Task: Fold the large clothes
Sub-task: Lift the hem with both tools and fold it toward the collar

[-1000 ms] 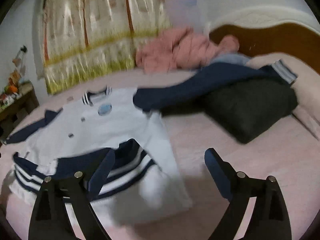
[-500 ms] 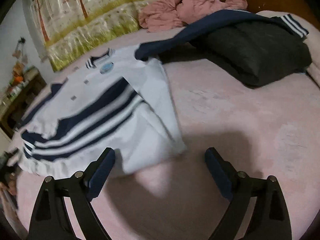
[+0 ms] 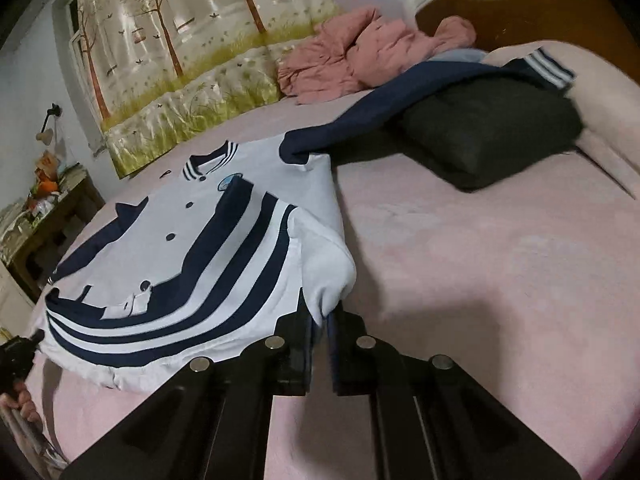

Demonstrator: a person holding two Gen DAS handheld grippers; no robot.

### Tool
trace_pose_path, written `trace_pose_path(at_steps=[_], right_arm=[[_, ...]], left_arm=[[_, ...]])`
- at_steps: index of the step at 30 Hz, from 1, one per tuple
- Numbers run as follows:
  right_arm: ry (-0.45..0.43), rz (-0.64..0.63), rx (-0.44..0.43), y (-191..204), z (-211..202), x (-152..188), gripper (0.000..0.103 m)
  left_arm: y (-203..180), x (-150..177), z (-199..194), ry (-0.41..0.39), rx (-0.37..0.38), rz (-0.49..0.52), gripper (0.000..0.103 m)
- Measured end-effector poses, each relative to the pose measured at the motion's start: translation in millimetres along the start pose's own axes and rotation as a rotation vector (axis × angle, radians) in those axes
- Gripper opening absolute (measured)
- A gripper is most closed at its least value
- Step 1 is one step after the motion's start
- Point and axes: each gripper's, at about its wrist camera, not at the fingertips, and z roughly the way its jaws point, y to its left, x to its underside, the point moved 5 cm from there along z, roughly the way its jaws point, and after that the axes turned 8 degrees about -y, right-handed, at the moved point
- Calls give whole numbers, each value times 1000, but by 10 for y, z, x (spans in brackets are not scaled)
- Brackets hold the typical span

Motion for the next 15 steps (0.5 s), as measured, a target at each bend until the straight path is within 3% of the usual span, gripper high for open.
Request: trace_pose_path(at_steps=[3, 4, 6, 7, 8, 9, 10, 12, 13, 14, 15], right_arm=[[6, -29, 3, -66, -282, 211, 6], [5, -53, 7, -51, -338, 271, 7], [-39, -156, 93, -5, -381, 338, 15], [-53, -202, 136, 16, -425, 352, 21], [-61, -220, 165, 36, -465, 362, 27], [-66, -225, 194, 44, -520, 347, 29], [-82, -226, 210, 54, -604, 311, 29], [-157, -239, 228, 81, -810, 173, 40], [-174, -243, 233, 89, -894, 156, 59], [-196, -248, 225, 119, -969, 114, 71], [-206, -255, 203, 173, -1035, 103, 71]], left_arm=[[0, 121, -216, -13, -18, 87, 8], [-23, 180, -204, -10, -54, 178, 11], [-84, 289, -105, -45, -212, 411, 32], [-126, 346, -27, -73, -346, 580, 50], [-159, 364, -13, -102, -446, 681, 54], [-212, 358, -72, -136, -443, 705, 54], [-281, 325, -192, -176, -360, 674, 54], [-356, 237, -391, -212, -222, 592, 62], [-386, 204, -454, -219, -188, 577, 65], [-473, 189, -511, -222, -155, 577, 65], [-550, 173, -540, -215, -112, 586, 65]])
